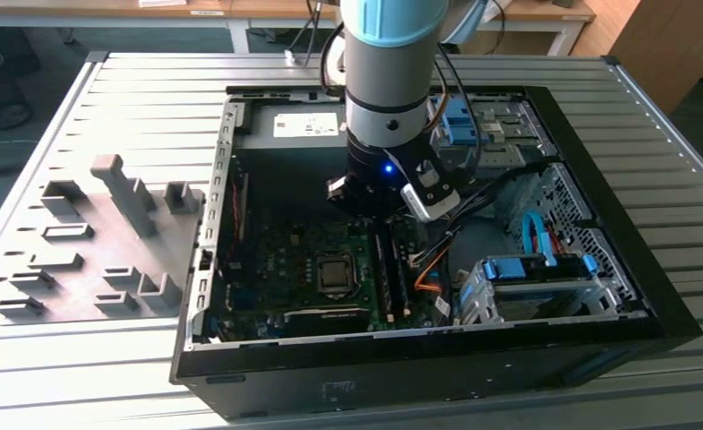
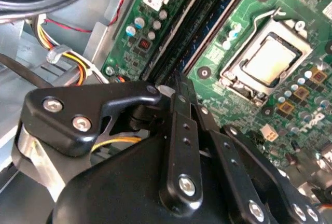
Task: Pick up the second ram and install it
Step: 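Press down the second ram until it locks into place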
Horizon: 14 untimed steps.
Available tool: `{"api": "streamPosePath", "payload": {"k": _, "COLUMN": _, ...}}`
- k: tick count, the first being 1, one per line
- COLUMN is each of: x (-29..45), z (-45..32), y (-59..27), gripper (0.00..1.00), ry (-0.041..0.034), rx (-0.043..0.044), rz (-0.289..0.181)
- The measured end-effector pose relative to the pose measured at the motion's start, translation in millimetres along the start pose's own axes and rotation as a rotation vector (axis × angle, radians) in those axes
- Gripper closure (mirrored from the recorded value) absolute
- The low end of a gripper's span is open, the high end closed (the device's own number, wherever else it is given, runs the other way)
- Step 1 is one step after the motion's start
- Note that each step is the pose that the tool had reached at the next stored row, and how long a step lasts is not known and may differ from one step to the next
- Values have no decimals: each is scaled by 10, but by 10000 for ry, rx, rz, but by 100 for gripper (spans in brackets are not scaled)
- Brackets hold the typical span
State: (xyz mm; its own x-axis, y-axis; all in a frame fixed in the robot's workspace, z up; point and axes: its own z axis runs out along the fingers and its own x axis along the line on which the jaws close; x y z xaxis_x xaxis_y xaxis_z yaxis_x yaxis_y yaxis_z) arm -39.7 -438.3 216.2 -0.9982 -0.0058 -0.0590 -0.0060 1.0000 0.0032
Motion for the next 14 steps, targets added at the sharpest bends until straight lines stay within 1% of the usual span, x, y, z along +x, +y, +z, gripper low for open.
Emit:
{"api": "streamPosePath", "payload": {"k": 2, "x": 0, "z": 0, "y": 1, "gripper": 90, "ry": -2, "rx": -1, "rz": 0}}
{"api": "streamPosePath", "payload": {"k": 4, "x": -4, "z": -35, "y": 6, "gripper": 90, "ry": -20, "rx": -34, "rz": 2}}
{"api": "streamPosePath", "payload": {"k": 6, "x": -6, "z": -94, "y": 1, "gripper": 90, "ry": -10, "rx": -3, "rz": 0}}
{"api": "streamPosePath", "payload": {"k": 9, "x": -5, "z": -99, "y": -16, "gripper": 90, "ry": -11, "rx": -4, "rz": 1}}
{"api": "streamPosePath", "payload": {"k": 11, "x": -6, "z": -100, "y": -79, "gripper": 90, "ry": -11, "rx": 1, "rz": 0}}
{"api": "streamPosePath", "payload": {"k": 14, "x": -5, "z": -96, "y": -195, "gripper": 90, "ry": -11, "rx": 19, "rz": -1}}
